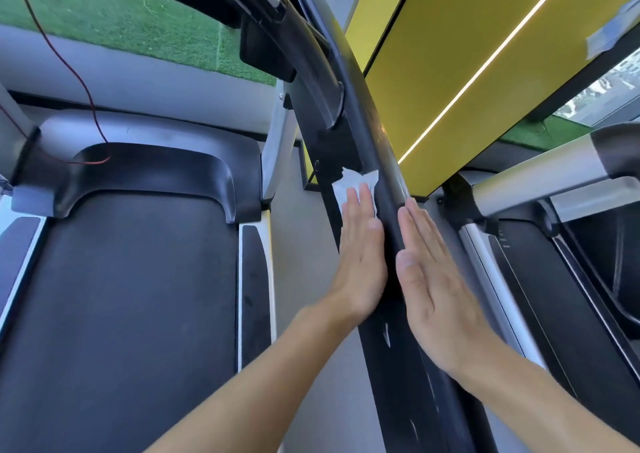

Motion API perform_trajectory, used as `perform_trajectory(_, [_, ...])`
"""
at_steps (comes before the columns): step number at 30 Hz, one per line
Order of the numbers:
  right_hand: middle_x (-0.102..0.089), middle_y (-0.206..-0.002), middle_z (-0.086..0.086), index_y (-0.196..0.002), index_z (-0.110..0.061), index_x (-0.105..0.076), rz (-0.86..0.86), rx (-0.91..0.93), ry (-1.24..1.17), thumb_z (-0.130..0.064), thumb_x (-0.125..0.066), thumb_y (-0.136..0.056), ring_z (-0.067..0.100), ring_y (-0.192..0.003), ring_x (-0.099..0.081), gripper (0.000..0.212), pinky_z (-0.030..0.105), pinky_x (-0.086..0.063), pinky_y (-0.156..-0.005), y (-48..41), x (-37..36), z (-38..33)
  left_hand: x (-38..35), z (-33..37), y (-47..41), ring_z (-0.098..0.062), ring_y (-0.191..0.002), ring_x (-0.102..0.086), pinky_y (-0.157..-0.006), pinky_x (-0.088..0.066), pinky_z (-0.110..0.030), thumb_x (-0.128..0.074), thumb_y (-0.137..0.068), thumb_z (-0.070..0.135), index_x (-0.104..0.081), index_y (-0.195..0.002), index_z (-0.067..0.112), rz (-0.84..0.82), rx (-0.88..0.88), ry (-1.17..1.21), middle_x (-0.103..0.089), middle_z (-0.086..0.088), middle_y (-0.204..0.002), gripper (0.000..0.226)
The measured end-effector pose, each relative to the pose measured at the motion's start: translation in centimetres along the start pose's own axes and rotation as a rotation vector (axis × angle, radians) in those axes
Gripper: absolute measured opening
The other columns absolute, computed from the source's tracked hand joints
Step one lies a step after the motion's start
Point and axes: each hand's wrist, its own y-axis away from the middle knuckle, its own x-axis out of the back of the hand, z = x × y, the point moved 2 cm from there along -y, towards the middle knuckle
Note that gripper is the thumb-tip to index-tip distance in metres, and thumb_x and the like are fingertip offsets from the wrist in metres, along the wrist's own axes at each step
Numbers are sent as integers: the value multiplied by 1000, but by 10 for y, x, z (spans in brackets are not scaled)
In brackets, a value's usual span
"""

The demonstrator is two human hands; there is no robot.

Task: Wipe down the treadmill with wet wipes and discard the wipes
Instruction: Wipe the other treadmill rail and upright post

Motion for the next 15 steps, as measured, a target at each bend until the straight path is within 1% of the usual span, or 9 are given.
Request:
perform_trajectory(2, [4, -161, -31, -151, -42, -2, 5, -5, -18, -61, -6, -95, -12, -146, 8, 59, 6, 3, -115, 0, -1, 2, 4, 3, -12, 7, -142, 26, -124, 7, -39, -7, -105, 46, 15, -152, 38, 32, 4, 30, 27, 22, -158, 53])
perform_trajectory(3, [4, -161, -32, -150, -43, -2, 0, -10, -27, -62, -6, -95, -13, -146, 7, 59, 7, 2, -115, 0, -1, 2, -2, 4, -3, 6, -143, 26, -124, 7, -40, -7, -106, 45, 15, -153, 38, 25, -13, 26, 27, 22, -158, 53])
perform_trajectory(5, [4, -161, -31, -150, -43, -2, -1, -10, -30, -61, -7, -94, -12, -146, 7, 59, 13, 0, -119, 0, -2, 1, -18, 3, 32, 3, -143, 28, -123, 7, -40, -7, -107, 42, 17, -153, 37, -12, -78, -29, 30, 22, -158, 53])
perform_trajectory(7, [5, -160, -32, -150, -43, -1, 6, -16, -23, -61, -7, -94, -12, -146, 7, 59, 16, 0, -121, -1, -2, 1, -26, -5, 48, 1, -143, 29, -123, 8, -40, -7, -106, 40, 17, -153, 35, -20, -97, -48, 31, 20, -157, 53])
perform_trajectory(10, [7, -159, -34, -148, -46, 1, -10, -19, -18, -63, -7, -93, -14, -145, 8, 58, 16, 0, -120, 0, 0, 0, -13, -10, 7, 4, -143, 28, -123, 9, -40, -4, -104, 45, 16, -153, 36, 45, 0, 12, 29, 18, -159, 54])
perform_trajectory(12, [7, -159, -34, -149, -45, 1, -13, -9, -15, -64, -7, -93, -14, -145, 9, 60, 18, -1, -120, 0, 0, 0, -3, -11, -13, 8, -141, 27, -123, 9, -39, -4, -105, 47, 15, -153, 38, 62, 52, 62, 27, 20, -159, 53])
perform_trajectory(14, [8, -160, -33, -152, -41, 1, -19, -10, -6, -64, -7, -93, -13, -145, 9, 64, 17, 0, -120, 0, -1, 0, -11, -15, 6, 9, -140, 28, -123, 10, -38, -5, -105, 50, 16, -153, 39, 41, 44, 74, 28, 22, -158, 53])
perform_trajectory(15, [8, -160, -33, -153, -40, 0, -19, -10, -1, -64, -7, -93, -13, -145, 9, 65, 13, 1, -119, 0, 0, 0, -18, -16, 24, 9, -141, 28, -123, 10, -36, -4, -104, 52, 17, -152, 41, 22, 24, 66, 29, 23, -157, 54])
